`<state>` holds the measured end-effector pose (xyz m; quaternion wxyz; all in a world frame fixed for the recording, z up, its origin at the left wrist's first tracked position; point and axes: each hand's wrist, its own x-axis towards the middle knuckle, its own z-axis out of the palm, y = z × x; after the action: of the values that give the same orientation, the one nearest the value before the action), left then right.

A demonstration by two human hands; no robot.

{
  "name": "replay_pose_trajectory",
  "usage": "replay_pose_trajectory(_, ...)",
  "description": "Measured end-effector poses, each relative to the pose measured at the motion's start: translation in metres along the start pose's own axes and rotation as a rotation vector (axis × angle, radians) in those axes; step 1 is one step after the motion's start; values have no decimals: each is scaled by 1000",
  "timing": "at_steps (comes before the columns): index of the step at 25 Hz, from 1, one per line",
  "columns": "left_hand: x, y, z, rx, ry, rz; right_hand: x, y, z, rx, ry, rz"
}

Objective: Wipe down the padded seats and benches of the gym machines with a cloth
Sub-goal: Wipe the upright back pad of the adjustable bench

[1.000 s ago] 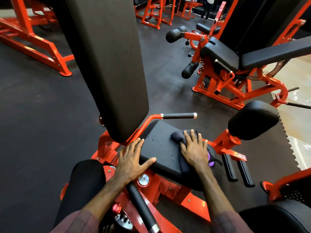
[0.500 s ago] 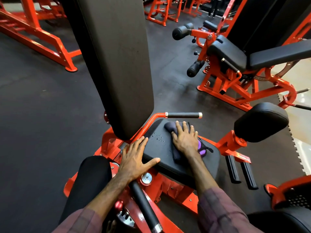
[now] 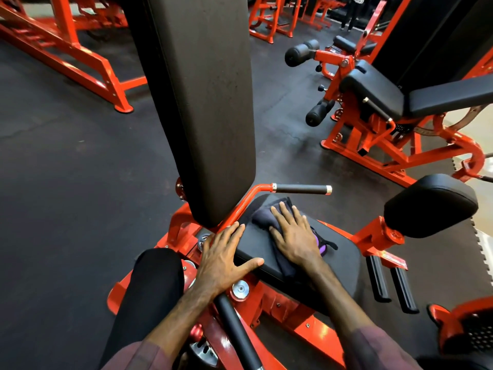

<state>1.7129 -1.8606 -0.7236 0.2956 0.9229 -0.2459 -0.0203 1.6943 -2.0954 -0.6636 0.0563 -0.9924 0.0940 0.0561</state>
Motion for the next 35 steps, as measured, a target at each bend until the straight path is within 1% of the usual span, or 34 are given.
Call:
replay_pose_trajectory(1,0,0,0,-3,1,-4,-3,10,-2,-11,0,24)
replay_pose_trajectory(2,0,0,-1,-6,5,-7,4,15,-4,-13,22,91)
replay_pose_trajectory(4,2,1,-1,-9,15,-4,31,2,-10,24,29,272)
replay_pose_trajectory(5,2,1,1,-12,24,-3,42,-10,-11,35,27,304)
replay_pose_trajectory(6,3,0,2,-14,32,-5,48,-20,-8,26,30,269)
replay_pose_trajectory(7,3,-1,3,-14,36,-8,46,-24,-5,15,36,175)
replay_pose_trajectory(9,3,-2,3,-19,36,-5,27,-13,0,-5,15,-21)
replay_pose_trajectory(10,2,-2,3,-26,32,-2,18,-1,-1,-11,-6,-52)
replay_pose_trajectory(11,2,-1,2,-31,30,-1,18,7,-3,-17,-12,-28)
replay_pose_trajectory(12,3,-1,2,-33,36,0,28,9,-4,-11,-1,39)
replay_pose_trajectory(14,4,0,2,-27,58,6,51,-7,-10,25,-2,218)
replay_pose_trajectory(15,5,0,3,-29,74,6,57,-19,-10,23,3,235)
replay_pose_trajectory(16,5,-1,5,-37,94,5,56,-28,-6,14,13,184)
replay_pose_trajectory(18,4,-4,8,-52,128,9,30,-27,4,-3,14,-19)
replay_pose_trajectory(19,4,-4,9,-52,133,10,14,-17,5,-12,-10,-79)
replay_pose_trajectory(20,4,-4,9,-45,123,7,6,-7,3,-18,-30,-91)
replay_pose_trajectory(21,3,-2,8,-32,109,4,7,0,-1,-17,-33,-56)
replay_pose_trajectory(22,2,-1,7,-16,93,-1,16,0,-4,-1,-30,19)
replay_pose_trajectory(24,-1,2,7,20,67,-11,29,-19,-9,37,-33,160)
replay_pose_trajectory(25,-3,2,8,32,73,-11,28,-31,-6,22,-19,150)
replay_pose_trajectory(26,-6,1,10,36,89,-8,19,-37,-1,-4,-3,77)
replay_pose_trajectory(28,-10,-4,13,26,119,5,-11,-31,6,-11,-7,-82)
replay_pose_trajectory(29,-12,-7,14,19,118,12,-23,-21,5,-4,-26,-107)
replay_pose_trajectory(30,-15,-8,15,15,118,14,-26,-13,3,-5,-37,-93)
replay_pose_trajectory(31,-17,-9,15,13,130,8,-22,-12,-1,-6,-33,-38)
replay_pose_trajectory(33,-18,-6,15,-3,164,-16,-6,-29,-4,18,-28,96)
replay_pose_trajectory(34,-18,-6,16,-25,179,-28,-3,-43,-4,18,-16,116)
replay_pose_trajectory(35,-18,-6,17,-45,197,-36,-6,-52,0,9,-7,82)
